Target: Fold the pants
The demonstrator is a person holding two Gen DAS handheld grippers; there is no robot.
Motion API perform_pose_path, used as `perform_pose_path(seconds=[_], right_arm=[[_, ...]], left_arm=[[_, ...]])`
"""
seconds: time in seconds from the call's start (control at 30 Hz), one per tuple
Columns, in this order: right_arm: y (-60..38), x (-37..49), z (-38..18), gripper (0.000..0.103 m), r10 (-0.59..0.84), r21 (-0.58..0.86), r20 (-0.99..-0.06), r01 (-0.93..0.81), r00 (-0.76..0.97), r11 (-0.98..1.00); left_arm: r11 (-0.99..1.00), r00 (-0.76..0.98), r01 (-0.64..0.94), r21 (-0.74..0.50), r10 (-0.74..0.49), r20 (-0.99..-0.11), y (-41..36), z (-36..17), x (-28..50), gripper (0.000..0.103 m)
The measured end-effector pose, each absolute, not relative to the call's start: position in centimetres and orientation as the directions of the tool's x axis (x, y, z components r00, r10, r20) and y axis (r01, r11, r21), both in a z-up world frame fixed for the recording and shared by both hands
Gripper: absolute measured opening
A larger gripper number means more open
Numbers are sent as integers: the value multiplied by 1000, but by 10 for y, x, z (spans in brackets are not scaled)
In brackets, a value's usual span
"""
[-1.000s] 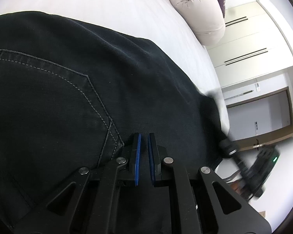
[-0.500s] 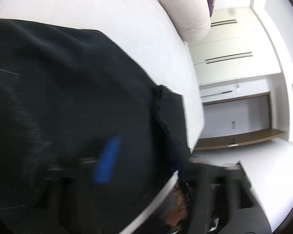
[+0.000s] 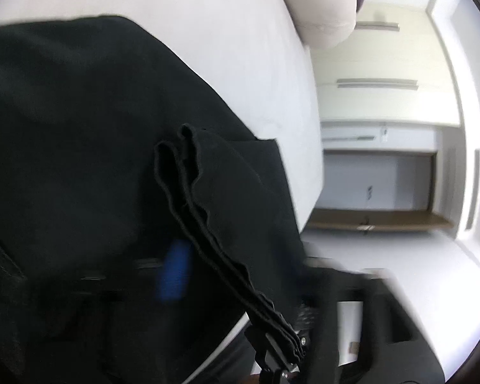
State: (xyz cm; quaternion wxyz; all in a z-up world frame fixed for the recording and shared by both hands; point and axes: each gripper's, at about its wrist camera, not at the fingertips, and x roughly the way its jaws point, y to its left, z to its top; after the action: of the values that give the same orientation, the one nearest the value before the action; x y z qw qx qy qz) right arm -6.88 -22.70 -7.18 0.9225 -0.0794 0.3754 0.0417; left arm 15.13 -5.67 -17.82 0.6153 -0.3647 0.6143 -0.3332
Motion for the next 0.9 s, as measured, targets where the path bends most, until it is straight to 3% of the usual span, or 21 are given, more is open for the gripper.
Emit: perform_pose_path(seconds=[0.1,0.2,0.47,0.9], right_arm=[[-213,-70,-73,12,33,-124,-701,-167,712,978],[-199,-71,-73,12,46,-144,-697,-202,716,969],[-159,-68,-80,12,93,-162,-719,-296,689,941],[-130,-62,-107,13,108,-160,-778,-361,619,919]], left_arm=[[562,27,2,-827,-827,-561,-47,-171,154,13],[590,50,39,-806,-807,-588,-33,-160,155,9],[660,94,78,-747,-751,-654,-5,-154,144,9],[709,112,37,-705,-704,-702,-25,-182,144,9]])
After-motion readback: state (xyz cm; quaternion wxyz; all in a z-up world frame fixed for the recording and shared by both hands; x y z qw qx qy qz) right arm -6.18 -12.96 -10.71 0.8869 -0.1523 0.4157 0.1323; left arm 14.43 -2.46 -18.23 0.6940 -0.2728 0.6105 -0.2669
